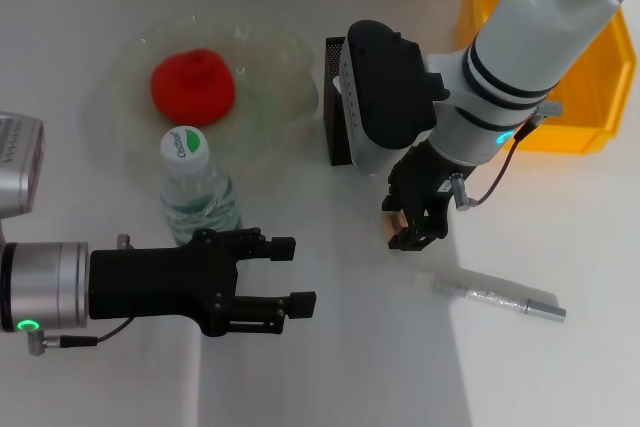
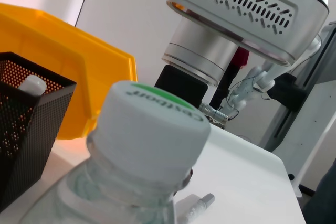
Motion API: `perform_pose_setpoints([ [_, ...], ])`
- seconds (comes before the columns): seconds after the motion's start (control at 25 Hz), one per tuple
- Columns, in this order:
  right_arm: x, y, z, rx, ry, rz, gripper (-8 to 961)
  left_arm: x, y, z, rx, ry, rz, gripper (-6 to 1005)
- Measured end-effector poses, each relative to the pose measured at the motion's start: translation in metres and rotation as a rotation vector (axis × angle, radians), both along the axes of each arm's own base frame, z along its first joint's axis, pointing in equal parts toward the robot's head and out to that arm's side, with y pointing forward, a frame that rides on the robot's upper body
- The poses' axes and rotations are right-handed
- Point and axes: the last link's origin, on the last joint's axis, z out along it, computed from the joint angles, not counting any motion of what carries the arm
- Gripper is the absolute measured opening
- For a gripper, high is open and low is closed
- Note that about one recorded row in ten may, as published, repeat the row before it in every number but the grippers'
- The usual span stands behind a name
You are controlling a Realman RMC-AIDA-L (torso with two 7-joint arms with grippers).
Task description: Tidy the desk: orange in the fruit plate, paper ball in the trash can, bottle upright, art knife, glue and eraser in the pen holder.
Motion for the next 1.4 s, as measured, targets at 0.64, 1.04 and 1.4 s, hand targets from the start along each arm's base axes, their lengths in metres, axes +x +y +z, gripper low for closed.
perform_pose_setpoints([
  [0.64,0.004,0.000,-0.001,0.005,-0.007,-0.001,453,0.000,0.000,0.000,-0.003,0.000,-0.001,798],
  [1.04,-0.003,-0.002,0.018,0.036,0.097,-0.028,394,0.000,-0.002,-0.001,-0.011,-0.008,0.004,799],
  [1.4,-0.021,0.004,0.098,0.216,0.582,-0.077,395,0.000,-0.002,-0.001,-0.012,-0.005,0.000,798],
])
